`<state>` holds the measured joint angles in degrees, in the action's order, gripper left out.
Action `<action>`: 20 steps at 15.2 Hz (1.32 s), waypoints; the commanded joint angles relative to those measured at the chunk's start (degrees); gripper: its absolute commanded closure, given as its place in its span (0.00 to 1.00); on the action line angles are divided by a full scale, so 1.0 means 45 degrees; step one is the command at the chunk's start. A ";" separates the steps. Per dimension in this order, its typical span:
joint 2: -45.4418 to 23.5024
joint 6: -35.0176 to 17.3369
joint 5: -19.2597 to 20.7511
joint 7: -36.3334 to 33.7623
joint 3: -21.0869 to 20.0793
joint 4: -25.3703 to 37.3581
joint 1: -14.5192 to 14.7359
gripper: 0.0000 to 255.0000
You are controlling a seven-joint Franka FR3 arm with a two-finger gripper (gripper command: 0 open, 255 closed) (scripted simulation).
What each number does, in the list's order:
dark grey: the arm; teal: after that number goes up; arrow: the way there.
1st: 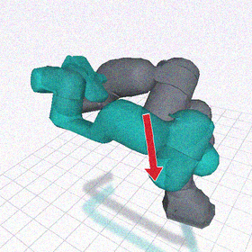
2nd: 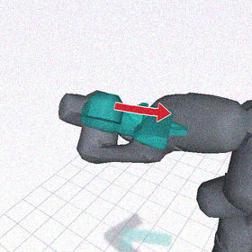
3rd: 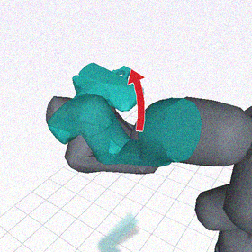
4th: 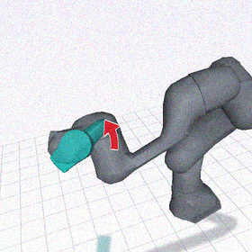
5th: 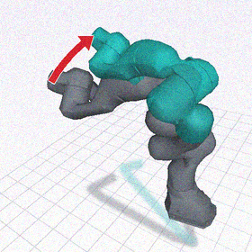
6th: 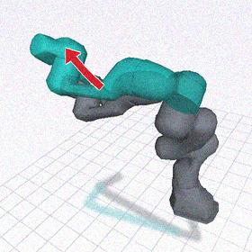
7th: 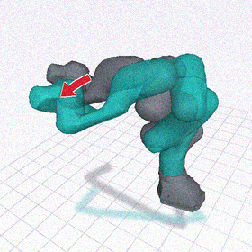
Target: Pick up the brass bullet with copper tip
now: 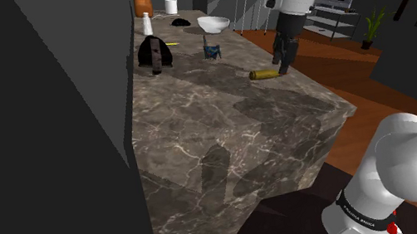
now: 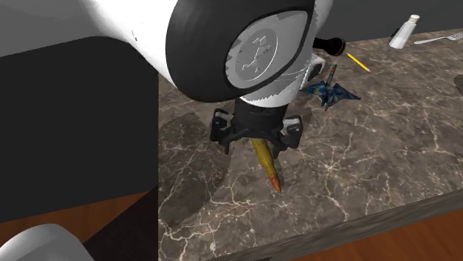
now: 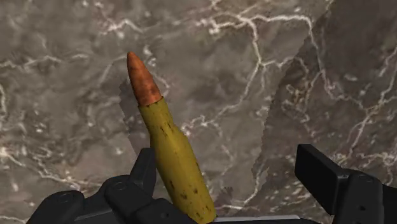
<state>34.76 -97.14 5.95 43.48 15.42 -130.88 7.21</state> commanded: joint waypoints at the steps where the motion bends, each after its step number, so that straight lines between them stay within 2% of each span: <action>1: -0.0840 -0.0094 0.0361 0.2497 0.0743 0.0840 0.0539 0.00; 2: -0.1112 -0.0136 0.0435 0.3219 0.0964 0.1108 0.0718 0.00; 11: -0.1079 -0.1419 0.0548 0.3215 0.1107 -0.0206 0.0641 0.00; 12: -0.1085 -0.1422 0.0548 0.3218 0.1109 -0.0204 0.0641 1.00; 20: -0.1080 -0.1423 0.0548 0.3216 0.1108 -0.0209 0.0641 1.00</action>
<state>29.92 -103.54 8.41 57.96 20.40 -131.81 10.10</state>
